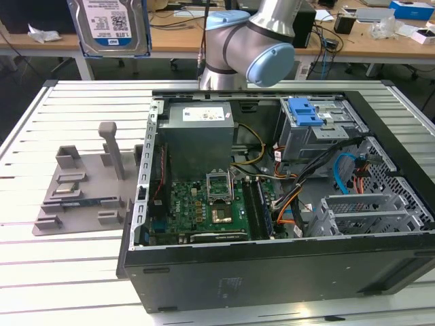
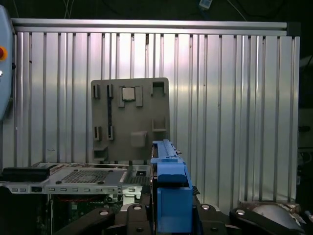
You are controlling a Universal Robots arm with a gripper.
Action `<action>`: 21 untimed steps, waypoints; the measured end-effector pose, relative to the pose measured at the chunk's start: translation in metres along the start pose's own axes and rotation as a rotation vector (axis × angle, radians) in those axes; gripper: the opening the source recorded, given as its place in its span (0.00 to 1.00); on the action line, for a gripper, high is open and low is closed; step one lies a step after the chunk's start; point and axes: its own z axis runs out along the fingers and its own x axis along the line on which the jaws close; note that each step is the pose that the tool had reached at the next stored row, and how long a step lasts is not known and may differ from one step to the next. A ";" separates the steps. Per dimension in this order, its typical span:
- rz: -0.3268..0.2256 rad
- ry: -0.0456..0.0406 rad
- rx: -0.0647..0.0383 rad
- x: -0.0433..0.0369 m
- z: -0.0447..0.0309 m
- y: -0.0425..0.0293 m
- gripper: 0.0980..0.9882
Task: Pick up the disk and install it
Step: 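Pick up the disk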
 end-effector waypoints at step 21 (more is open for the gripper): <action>0.000 0.0000 0.000 0.0011 -0.0002 -0.0697 0.30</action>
